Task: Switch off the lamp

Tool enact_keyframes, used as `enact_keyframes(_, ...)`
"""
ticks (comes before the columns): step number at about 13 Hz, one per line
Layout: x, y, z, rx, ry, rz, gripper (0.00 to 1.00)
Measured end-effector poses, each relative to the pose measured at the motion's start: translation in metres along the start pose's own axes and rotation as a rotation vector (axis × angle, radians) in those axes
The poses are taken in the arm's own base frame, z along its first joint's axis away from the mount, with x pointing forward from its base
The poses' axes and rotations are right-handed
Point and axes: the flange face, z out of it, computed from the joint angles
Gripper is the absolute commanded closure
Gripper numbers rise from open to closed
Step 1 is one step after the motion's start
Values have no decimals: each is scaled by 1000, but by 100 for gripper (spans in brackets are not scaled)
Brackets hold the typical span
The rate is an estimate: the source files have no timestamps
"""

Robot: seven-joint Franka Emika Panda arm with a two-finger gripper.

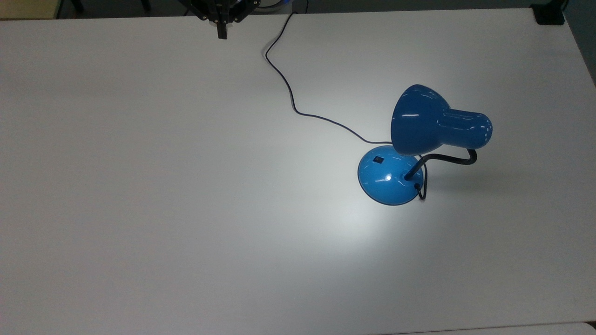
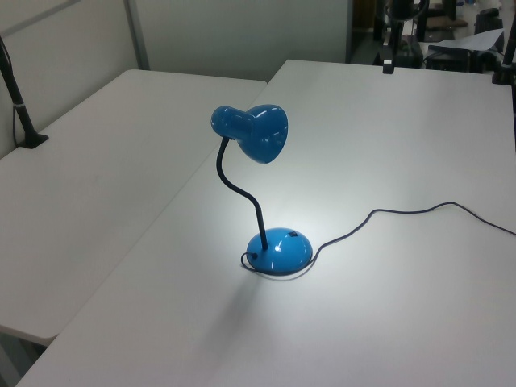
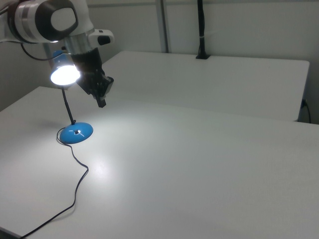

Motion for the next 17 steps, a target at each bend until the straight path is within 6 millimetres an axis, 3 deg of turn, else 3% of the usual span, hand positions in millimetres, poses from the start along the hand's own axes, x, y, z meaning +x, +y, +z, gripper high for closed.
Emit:
enact_keyframes(2, 2, -5, 4, 2, -7, -24, 100)
enact_keyframes(4, 7, -23, 14, 5, -25, -73, 100)
enact_keyframes(9, 40, -117, 48, 12, 75, -236, 100)
enact_keyframes(12, 54, -158, 74, 17, 118, -367, 100)
enact_keyframes(17, 60, -214, 119, 38, 142, -534, 100)
